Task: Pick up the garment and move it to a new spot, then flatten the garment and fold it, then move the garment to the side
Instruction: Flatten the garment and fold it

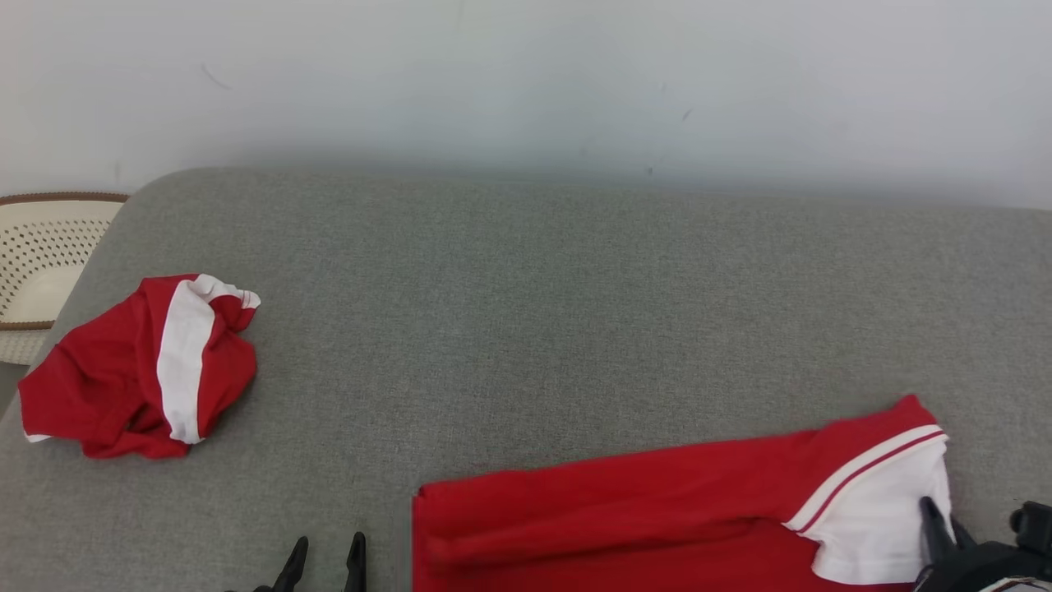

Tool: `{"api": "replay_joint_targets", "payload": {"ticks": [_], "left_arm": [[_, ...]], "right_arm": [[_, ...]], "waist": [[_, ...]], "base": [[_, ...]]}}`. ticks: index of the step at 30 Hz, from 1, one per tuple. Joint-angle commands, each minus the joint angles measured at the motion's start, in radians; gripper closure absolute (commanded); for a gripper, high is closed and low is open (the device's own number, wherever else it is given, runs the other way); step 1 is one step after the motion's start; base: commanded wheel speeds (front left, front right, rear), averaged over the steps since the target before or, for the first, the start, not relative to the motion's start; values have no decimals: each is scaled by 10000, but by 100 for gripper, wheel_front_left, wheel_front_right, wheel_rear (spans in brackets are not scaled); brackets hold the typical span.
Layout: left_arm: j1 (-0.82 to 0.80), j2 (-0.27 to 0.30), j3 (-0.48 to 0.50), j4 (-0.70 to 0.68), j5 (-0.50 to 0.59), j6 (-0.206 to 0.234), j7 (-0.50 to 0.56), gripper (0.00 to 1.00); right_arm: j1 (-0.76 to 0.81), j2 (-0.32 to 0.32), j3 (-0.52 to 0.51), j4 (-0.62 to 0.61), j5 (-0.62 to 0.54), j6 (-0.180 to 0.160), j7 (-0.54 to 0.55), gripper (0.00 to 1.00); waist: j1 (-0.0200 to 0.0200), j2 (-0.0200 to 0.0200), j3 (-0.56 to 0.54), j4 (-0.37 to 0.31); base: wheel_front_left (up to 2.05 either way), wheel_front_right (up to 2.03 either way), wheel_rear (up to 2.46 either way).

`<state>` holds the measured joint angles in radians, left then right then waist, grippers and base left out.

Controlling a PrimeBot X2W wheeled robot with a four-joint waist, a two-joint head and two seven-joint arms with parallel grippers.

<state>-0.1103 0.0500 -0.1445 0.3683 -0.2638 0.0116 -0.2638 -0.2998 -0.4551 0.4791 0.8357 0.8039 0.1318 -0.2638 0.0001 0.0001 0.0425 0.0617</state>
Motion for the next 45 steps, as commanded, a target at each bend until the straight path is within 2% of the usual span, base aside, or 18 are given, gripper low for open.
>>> {"api": "replay_joint_targets", "payload": {"ticks": [1, 10, 17, 20, 26, 36, 40, 45], "left_arm": [[-63, 14, -62, -24, -68, 44, -8, 0], [-92, 15, -166, -41, -182, 100, -8, 0], [-170, 14, -191, -40, -233, 98, -8, 0], [-159, 15, -222, -49, -277, 102, -8, 0], [-152, 18, -276, -52, -343, 97, -8, 0], [-30, 15, -433, 2, -409, 37, -8, 0], [-48, 14, -553, 6, -445, 20, -8, 0], [-149, 17, -709, 50, -415, 15, -8, 0]], "right_arm": [[-97, -206, -262, 123, -103, -22, -3, 100], [-448, -704, -1598, 497, -838, -20, -7, 100], [-722, -588, -1593, -644, -1737, -18, -6, 100], [-641, -504, -1072, -1415, -1922, -18, -5, 100], [-239, -454, 594, -3138, -1497, -17, 245, 100], [226, -370, 3740, -5899, -717, -17, 1320, 100], [40, -69, 4695, -6078, -539, -17, 1470, 100], [-360, 379, 5388, -5448, -523, -15, 1229, 100]], "waist": [[-1, -1, 5, -77], [-1, -1, 97, -418], [-1, -1, 158, -882], [-1, -1, 113, -1058], [-1, -1, 8, -1254], [-1, -1, -98, -932], [-1, -1, -84, -582], [-1, -1, -23, -44]], "base": [[0, 0, 0], [0, 0, 0], [0, 0, 0], [0, 0, 0], [0, 0, 0], [0, 0, 0], [0, 0, 0], [0, 0, 0]]}}
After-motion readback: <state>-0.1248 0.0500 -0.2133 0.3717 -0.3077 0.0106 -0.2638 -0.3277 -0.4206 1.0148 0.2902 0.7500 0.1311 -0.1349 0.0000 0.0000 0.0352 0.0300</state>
